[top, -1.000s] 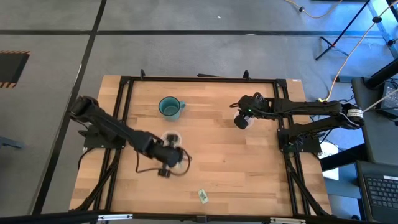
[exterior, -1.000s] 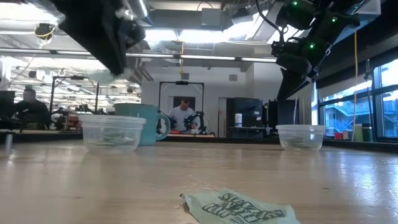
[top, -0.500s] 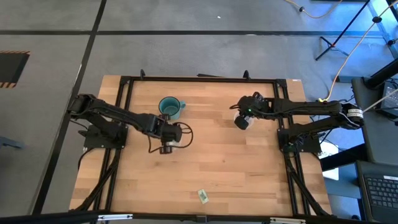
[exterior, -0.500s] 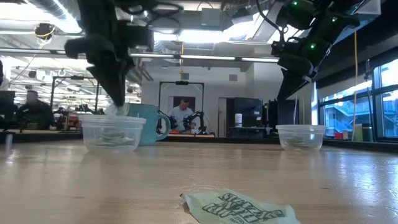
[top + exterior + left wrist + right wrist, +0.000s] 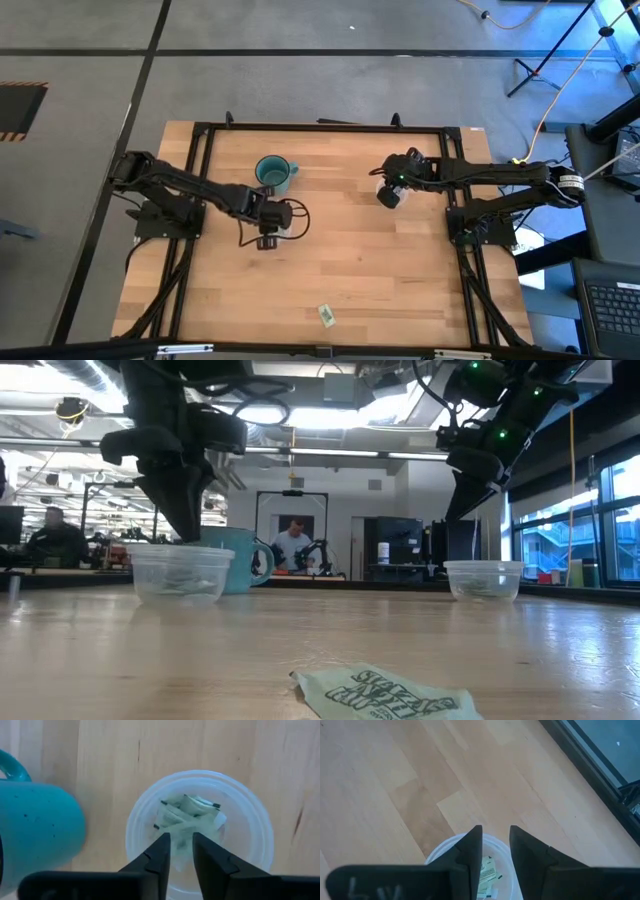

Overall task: Pick and place Stevia / Truvia into bins
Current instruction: Put the white stevia packet into the left transparent container

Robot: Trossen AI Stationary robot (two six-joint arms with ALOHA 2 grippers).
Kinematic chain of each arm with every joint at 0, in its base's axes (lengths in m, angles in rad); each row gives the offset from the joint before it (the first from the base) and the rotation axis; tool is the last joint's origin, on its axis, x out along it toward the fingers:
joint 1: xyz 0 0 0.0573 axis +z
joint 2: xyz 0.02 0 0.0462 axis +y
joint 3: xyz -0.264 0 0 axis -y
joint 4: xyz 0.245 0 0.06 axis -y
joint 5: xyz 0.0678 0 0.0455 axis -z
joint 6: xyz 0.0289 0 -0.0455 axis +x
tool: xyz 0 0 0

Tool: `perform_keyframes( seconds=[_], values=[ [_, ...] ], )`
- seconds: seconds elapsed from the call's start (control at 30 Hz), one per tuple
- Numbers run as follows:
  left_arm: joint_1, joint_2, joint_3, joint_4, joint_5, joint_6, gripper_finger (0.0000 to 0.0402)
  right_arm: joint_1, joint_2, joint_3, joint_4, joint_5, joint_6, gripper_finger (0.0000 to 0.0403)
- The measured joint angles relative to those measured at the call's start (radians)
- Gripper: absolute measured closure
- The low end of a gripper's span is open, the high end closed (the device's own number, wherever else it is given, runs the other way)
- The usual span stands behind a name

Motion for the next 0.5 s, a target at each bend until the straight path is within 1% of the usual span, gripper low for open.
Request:
perform_keyframes(
  seconds=[0.2, 0.27, 0.33, 0.4, 0.43, 0.5],
  values=[
    [-0.044, -0.028, 0.014, 0.029, -0.006, -0.001, 0.0296, 0.000, 0.000, 0.000, 0.001, 0.000, -0.006, 0.0301],
    [-0.067, -0.050, 0.026, 0.084, -0.005, 0.000, 0.0290, 0.000, 0.000, 0.000, 0.009, 0.000, -0.022, 0.0301],
    [-0.093, -0.063, 0.029, 0.230, 0.017, 0.034, 0.0285, 0.000, 0.000, 0.000, 0.025, 0.000, -0.025, 0.0301],
    [-0.128, -0.062, 0.030, 0.391, 0.071, 0.096, 0.0283, 0.000, 0.000, 0.000, 0.047, 0.000, -0.027, 0.0301],
    [-0.147, -0.055, 0.030, 0.473, 0.096, 0.124, 0.0282, 0.000, 0.000, 0.000, 0.055, 0.000, -0.027, 0.0301],
    [-0.177, -0.026, 0.032, 0.624, 0.133, 0.132, 0.0281, 0.000, 0.000, 0.000, 0.059, 0.000, -0.027, 0.0301]
  ],
)
